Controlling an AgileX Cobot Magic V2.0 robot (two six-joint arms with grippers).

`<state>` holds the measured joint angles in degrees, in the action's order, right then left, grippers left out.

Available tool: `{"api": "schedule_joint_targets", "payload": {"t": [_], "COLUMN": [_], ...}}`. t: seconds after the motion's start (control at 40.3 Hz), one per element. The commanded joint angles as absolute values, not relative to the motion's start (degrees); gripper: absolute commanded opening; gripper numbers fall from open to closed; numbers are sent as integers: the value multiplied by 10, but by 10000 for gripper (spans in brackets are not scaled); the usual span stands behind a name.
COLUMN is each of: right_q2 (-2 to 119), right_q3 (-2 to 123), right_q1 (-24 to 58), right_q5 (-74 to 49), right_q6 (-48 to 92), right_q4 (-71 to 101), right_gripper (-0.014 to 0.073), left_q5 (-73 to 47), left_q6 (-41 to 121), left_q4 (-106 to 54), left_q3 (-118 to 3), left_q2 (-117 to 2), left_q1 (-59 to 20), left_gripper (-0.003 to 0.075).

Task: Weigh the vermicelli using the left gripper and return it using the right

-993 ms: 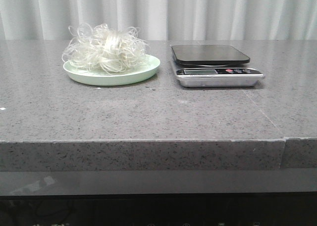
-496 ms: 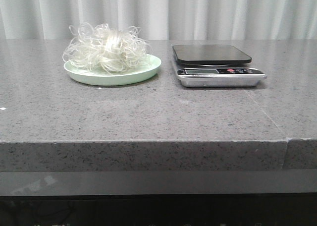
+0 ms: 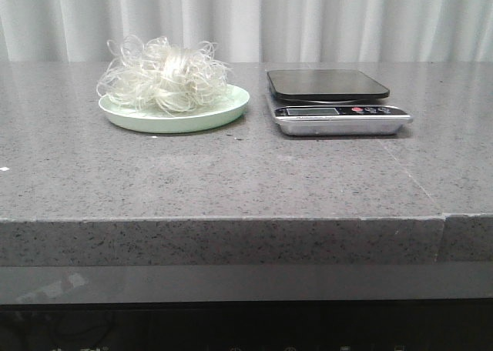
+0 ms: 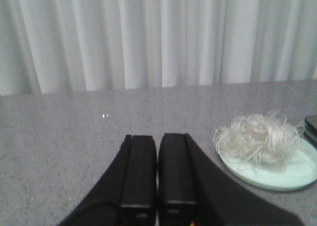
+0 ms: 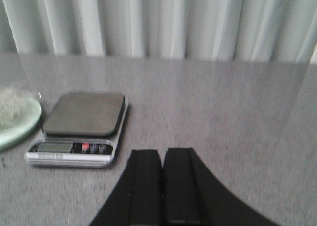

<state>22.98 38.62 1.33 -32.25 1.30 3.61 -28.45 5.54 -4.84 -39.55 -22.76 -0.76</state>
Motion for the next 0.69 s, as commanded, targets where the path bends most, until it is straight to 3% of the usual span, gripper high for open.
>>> {"api": "schedule_joint_targets", "payload": {"t": [0.0, 0.67], "right_q2": [270, 379], "right_q3": [401, 401], "right_q1": [14, 14], "right_q5": [-310, -339], "right_q6": [15, 15], "right_q4": [36, 36], "right_gripper": [140, 160], "left_q5": [-276, -295], "left_q6": [51, 51], "left_q4": [-53, -53], "left_q3": [-408, -384], "left_q2": [-257, -283], "left_q1": [-7, -7], "left_gripper": [155, 167]}}
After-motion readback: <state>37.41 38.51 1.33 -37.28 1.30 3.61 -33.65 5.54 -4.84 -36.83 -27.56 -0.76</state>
